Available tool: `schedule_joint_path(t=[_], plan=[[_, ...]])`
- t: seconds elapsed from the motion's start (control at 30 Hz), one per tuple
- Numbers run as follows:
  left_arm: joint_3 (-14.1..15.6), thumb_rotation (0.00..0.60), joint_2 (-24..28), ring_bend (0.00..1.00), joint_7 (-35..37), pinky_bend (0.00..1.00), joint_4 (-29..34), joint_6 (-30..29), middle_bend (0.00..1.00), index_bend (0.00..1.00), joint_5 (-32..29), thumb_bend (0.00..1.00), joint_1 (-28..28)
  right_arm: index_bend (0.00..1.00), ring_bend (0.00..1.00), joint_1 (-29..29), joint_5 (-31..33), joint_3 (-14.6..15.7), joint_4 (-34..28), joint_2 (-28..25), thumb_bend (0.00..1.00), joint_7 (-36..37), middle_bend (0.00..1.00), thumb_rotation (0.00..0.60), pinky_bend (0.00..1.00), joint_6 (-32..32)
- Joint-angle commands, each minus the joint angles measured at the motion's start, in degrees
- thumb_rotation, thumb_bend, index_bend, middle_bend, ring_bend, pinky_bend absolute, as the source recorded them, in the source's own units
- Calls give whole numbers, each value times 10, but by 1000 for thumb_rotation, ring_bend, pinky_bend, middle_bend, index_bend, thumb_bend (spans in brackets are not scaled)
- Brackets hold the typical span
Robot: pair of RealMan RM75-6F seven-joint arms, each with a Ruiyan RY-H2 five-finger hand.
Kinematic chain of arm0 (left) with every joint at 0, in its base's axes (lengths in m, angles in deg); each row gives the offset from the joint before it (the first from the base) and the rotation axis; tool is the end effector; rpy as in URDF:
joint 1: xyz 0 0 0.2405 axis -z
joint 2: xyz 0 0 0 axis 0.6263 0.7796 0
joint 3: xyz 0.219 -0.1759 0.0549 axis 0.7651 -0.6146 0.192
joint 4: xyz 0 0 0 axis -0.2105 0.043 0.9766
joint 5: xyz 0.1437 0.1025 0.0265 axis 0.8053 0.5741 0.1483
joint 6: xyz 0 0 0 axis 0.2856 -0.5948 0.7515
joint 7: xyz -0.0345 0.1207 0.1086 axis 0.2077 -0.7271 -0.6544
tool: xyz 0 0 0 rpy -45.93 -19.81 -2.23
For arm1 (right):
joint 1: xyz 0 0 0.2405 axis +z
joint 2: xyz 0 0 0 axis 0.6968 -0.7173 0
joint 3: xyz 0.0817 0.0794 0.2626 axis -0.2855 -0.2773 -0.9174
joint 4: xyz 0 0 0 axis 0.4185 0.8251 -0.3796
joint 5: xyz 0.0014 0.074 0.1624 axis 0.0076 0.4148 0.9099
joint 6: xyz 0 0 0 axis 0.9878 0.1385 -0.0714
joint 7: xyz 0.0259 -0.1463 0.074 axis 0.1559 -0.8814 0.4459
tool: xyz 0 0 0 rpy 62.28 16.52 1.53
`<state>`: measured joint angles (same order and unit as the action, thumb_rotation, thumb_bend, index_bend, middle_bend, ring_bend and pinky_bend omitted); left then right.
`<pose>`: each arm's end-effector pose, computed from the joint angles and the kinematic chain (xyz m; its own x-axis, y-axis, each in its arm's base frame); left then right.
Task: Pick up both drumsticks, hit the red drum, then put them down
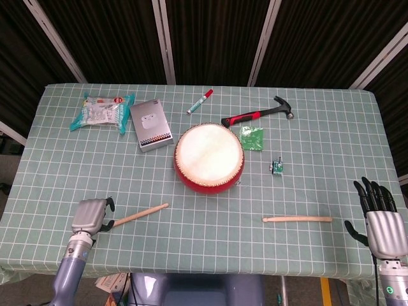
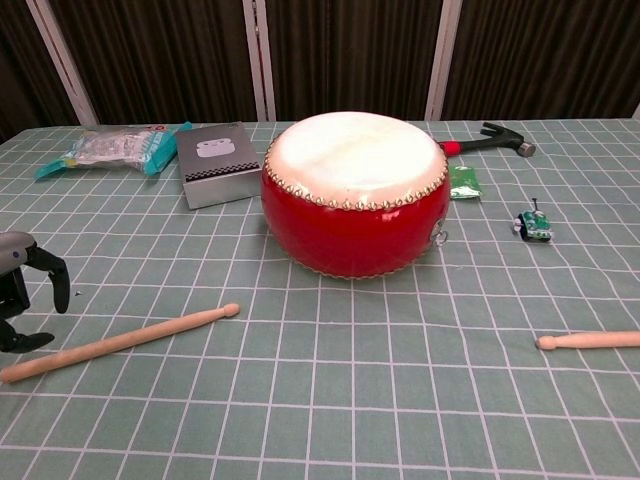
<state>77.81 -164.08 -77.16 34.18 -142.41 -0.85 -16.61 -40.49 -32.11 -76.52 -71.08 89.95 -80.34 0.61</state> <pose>-0.2569 0.2631 0.0350 0.4149 0.4008 0.8168 0.8842 0.0341 -0.4659 -0.3262 -0.1995 0.2007 0.4784 0.0675 0.8755 -0.8765 -0.0245 0.4808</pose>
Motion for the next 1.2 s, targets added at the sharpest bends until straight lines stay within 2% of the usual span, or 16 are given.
schedule_joint_path(t=[0.03,0.63,1.1,1.2], plan=[[2,600,-7,1000,-5,1000,-6,-2,1000,462,-8,267,5,0,14,0,0,0,0,0,283,1,0,600,87,0],[23,600,-45,1000,-16,1000,-31,-13,1000,466,-39,268,23,0,14,-1,-2,0,1,0,284,3,0,600,87,2],[35,600,-52,1000,-22,1000,-53,-11,1000,482,-59,309,31,0,14,-1,-3,1,1,1,284,4,0,600,87,4],[38,600,-53,1000,-25,1000,-56,-11,1000,517,-63,342,33,0,14,-2,-5,1,0,0,284,4,0,600,87,5]])
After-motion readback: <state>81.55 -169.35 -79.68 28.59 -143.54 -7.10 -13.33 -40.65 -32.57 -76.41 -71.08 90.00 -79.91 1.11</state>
